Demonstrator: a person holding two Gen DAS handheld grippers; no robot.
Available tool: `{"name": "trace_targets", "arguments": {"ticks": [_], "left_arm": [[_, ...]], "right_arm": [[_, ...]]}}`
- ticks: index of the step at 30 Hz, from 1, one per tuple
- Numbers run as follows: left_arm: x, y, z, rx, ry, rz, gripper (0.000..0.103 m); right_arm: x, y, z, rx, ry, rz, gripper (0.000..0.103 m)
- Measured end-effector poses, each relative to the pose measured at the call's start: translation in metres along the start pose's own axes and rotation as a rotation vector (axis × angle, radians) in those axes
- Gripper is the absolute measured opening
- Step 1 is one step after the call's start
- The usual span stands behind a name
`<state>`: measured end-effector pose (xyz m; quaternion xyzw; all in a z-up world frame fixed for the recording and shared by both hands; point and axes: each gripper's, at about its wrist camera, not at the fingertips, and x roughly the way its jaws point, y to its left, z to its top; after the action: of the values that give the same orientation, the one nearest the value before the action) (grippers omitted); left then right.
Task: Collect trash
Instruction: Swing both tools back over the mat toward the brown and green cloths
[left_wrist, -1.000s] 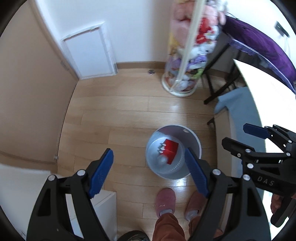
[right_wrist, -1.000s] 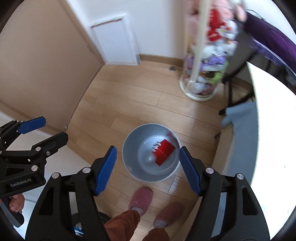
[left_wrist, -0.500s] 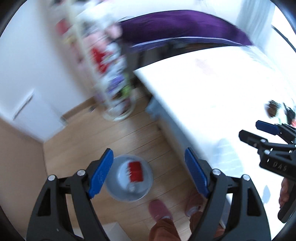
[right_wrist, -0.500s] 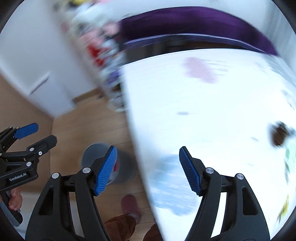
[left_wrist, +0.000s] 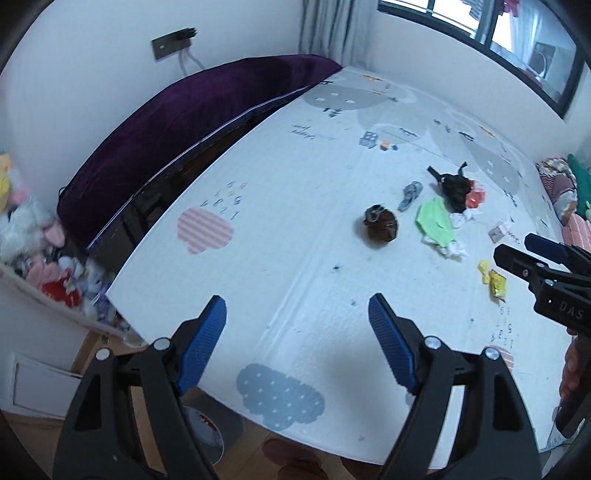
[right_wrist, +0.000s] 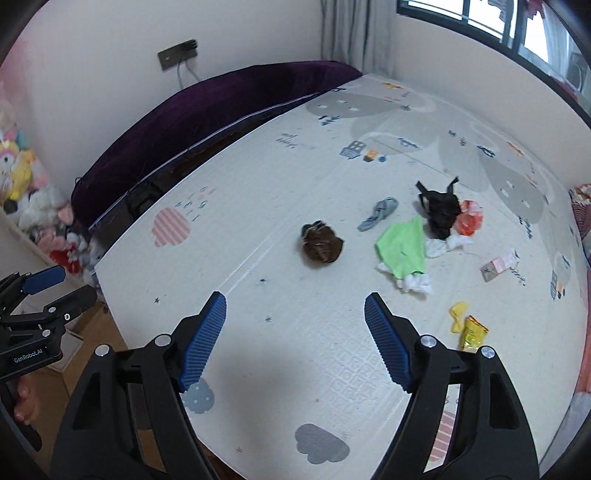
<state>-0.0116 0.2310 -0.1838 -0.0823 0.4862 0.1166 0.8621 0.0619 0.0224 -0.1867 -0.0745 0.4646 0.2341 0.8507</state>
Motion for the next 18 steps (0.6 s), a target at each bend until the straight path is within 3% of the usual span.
{"name": "trace_targets", "arguments": {"ticks": [10,18], "left_arm": [[0.01,-0.078,0.063,0.149,-0.023,-0.105,0.08],[0.045,-0.111,0.107,0.281,-0.007,-0.202,0.08]], "right_arm": [[-0.028,-0.078,0.035,0.163,-0.065,-0.078,0.075],[-0.011,-0.092,0.053,0.264,-0.061,-0.164,0.074]]}}
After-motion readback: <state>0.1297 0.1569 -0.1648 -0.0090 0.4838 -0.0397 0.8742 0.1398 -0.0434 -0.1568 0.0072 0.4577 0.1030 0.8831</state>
